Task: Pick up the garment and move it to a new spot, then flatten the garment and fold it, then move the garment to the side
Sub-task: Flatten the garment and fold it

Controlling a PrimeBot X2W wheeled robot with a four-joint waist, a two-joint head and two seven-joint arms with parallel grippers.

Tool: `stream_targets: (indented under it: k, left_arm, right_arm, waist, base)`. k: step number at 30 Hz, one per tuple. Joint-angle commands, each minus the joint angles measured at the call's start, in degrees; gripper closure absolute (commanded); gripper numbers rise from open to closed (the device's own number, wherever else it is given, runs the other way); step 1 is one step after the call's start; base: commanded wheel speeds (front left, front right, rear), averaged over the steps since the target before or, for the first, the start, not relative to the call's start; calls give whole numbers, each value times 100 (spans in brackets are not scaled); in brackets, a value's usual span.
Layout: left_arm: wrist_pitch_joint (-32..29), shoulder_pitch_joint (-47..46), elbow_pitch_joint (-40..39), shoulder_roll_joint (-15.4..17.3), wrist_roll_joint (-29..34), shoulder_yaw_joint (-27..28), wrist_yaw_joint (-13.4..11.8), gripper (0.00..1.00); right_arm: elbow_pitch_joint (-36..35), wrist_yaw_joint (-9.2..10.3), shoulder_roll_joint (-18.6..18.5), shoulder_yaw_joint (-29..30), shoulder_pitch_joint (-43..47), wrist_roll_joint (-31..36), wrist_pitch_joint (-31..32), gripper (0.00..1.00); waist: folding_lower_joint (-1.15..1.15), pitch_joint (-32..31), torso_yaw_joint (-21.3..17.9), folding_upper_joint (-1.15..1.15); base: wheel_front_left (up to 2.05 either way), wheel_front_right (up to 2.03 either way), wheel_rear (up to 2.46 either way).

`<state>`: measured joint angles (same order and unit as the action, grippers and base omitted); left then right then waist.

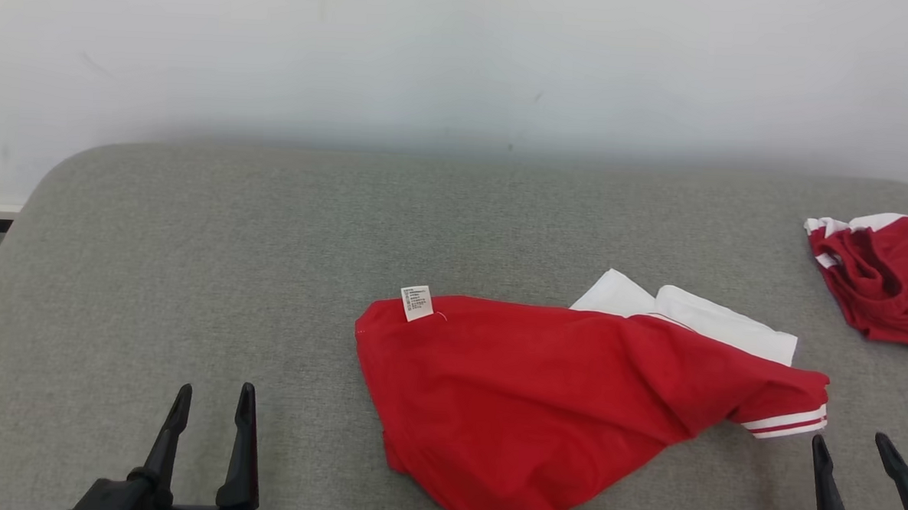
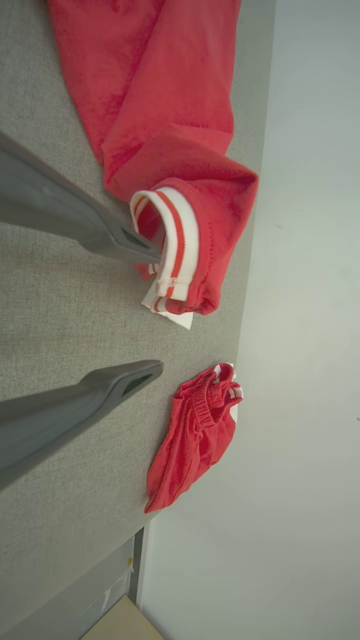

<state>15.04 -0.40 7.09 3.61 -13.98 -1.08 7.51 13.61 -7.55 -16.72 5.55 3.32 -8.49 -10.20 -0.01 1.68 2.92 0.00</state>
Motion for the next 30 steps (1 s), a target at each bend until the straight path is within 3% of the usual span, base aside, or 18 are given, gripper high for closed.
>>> stream_targets:
  k: [1,21,30]
  left_arm:
    - [19,37,-22,0,25,23,-5,0]
    - [19,181,-182,61,72,278,-5,0]
    - [19,165,-195,31,108,307,-5,0]
  right_arm:
    - [-27,15,45,27,60,24,-41,0]
    - [-1098,15,656,312,580,-95,-301,0]
    - [-943,15,326,12,-209,-210,-72,0]
  waist:
    - [1,6,-70,0]
    - [1,-40,-410,0]
    - [1,8,-412,0]
  base:
    - [0,0,0]
    - [0,0,0]
    - [0,0,0]
